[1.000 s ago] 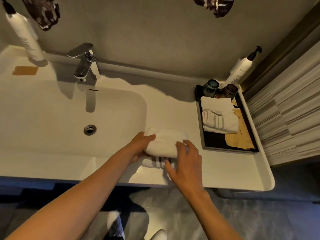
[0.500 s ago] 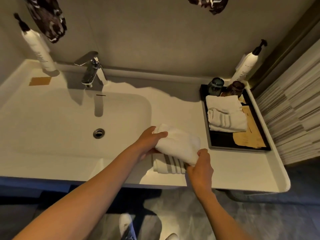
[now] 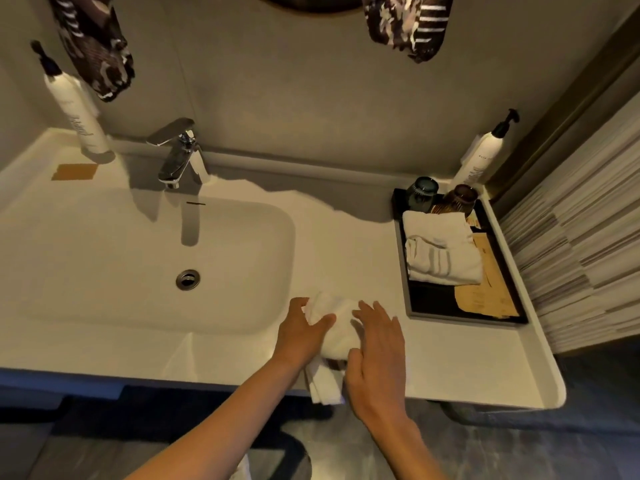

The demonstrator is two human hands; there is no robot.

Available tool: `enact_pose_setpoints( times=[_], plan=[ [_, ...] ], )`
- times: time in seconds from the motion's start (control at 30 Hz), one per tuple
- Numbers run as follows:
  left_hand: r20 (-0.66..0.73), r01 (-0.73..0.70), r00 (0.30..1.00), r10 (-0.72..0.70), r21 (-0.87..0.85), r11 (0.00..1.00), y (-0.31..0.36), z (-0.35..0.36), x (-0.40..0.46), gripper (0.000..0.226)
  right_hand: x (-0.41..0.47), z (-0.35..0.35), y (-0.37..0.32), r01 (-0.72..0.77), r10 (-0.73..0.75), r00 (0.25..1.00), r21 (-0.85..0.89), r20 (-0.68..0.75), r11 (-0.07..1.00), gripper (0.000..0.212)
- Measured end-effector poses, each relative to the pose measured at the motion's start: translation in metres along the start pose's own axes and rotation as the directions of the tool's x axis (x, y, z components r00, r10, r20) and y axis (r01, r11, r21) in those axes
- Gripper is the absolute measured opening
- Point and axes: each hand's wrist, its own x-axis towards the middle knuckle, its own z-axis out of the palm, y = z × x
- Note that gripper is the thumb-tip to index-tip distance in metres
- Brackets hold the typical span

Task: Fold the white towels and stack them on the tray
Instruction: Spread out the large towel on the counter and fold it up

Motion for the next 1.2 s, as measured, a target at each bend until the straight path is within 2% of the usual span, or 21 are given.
enact_pose_setpoints(
  times=[0.1,0.13,0.23,0.3,0.37,0.4,0.43,0.47,0.5,0.53,0.57,0.6,0.63,0.7,0.83,0.93,1.0,1.07,1.13,1.17,1.2],
  plan=[
    [-0.056,-0.073,0.996,0.071,-0.021,0.997,0.001,0.007,-0.006,0.046,0.020,0.017,0.007,-0.009,0.020,0.998,-0.200,0.053,0.980,0.058],
    [-0.063,-0.080,0.995,0.076,-0.068,0.994,0.005,0.007,-0.005,0.046,0.027,0.016,0.008,-0.020,0.034,0.997,-0.208,0.065,0.978,0.062],
    [-0.092,-0.101,0.992,0.087,-0.165,0.981,0.025,0.005,0.001,0.057,0.040,0.005,0.014,0.002,0.005,0.995,-0.068,0.100,0.998,0.074],
    [-0.083,-0.109,0.992,0.092,-0.219,0.970,0.034,0.006,0.008,0.060,0.039,-0.003,0.024,0.078,-0.081,0.983,0.025,0.163,0.997,0.079],
    [-0.035,-0.072,0.997,0.065,-0.250,0.966,0.029,0.011,0.001,0.058,0.034,-0.006,0.043,0.158,-0.163,0.961,0.044,0.225,0.987,0.079],
    [-0.013,-0.076,0.997,0.075,-0.241,0.968,0.021,0.012,-0.009,0.060,0.032,-0.007,0.053,0.171,-0.181,0.957,0.061,0.229,0.983,0.075],
    [-0.018,-0.113,0.994,0.112,-0.152,0.982,0.010,0.010,-0.024,0.064,0.032,-0.010,0.059,0.149,-0.168,0.964,0.101,0.208,0.984,0.072],
    [-0.060,-0.267,0.961,0.270,0.054,0.962,-0.012,0.009,-0.041,0.066,0.032,-0.015,0.061,0.098,-0.125,0.976,0.158,0.176,0.983,0.069],
    [-0.019,-0.501,0.846,0.533,0.317,0.806,-0.031,0.008,-0.061,0.064,0.034,-0.020,0.060,0.052,-0.085,0.986,0.222,0.143,0.974,0.066],
    [0.154,-0.652,0.688,0.709,0.559,0.512,-0.049,0.010,-0.074,0.062,0.038,-0.026,0.055,0.022,-0.057,0.992,0.277,0.116,0.961,0.064],
    [0.414,-0.737,0.534,0.737,0.656,0.166,-0.069,0.015,-0.080,0.058,0.040,-0.029,0.051,-0.001,-0.034,0.994,0.321,0.101,0.947,0.064],
    [0.607,-0.774,0.450,0.655,0.631,-0.053,-0.079,0.019,-0.083,0.051,0.041,-0.030,0.048,-0.026,-0.013,0.995,0.362,0.103,0.932,0.064],
    [0.668,-0.780,0.471,0.576,0.621,-0.082,-0.079,0.022,-0.077,0.044,0.041,-0.031,0.046,-0.047,0.003,0.994,0.402,0.111,0.914,0.062],
    [0.619,-0.742,0.547,0.564,0.671,-0.017,-0.061,0.021,-0.048,0.038,0.042,-0.032,0.048,-0.066,0.030,0.995,0.421,0.092,0.905,0.060],
    [0.573,-0.686,0.578,0.581,0.727,-0.033,-0.034,0.004,0.007,0.041,0.040,-0.033,0.059,-0.111,0.100,0.994,0.470,0.048,0.876,0.055],
    [0.543,-0.714,0.610,0.577,0.692,0.105,-0.037,-0.004,0.029,0.032,0.041,-0.034,0.063,-0.049,0.063,0.998,0.410,-0.022,0.911,0.060],
    [0.529,-0.747,0.616,0.585,0.628,0.219,-0.047,-0.005,0.032,0.030,0.041,-0.024,0.063,-0.023,0.039,0.999,0.373,-0.036,0.927,0.064],
    [0.479,-0.733,0.663,0.575,0.569,0.372,-0.051,-0.007,0.031,0.029,0.038,-0.004,0.059,0.040,-0.040,0.999,0.169,-0.002,0.985,0.078],
    [0.407,-0.607,0.794,0.451,0.517,0.603,-0.042,-0.016,0.030,0.028,0.033,0.018,0.051,0.177,-0.162,0.982,-0.176,0.099,0.968,0.087],
    [0.361,-0.504,0.859,0.363,0.470,0.725,-0.034,-0.023,0.031,0.029,0.029,0.026,0.050,0.230,-0.191,0.968,-0.265,0.163,0.936,0.083],
    [0.254,-0.382,0.920,0.299,0.406,0.830,-0.027,-0.033,0.032,0.033,0.025,0.031,0.048,0.267,-0.209,0.956,-0.318,0.204,0.910,0.077]
  ],
)
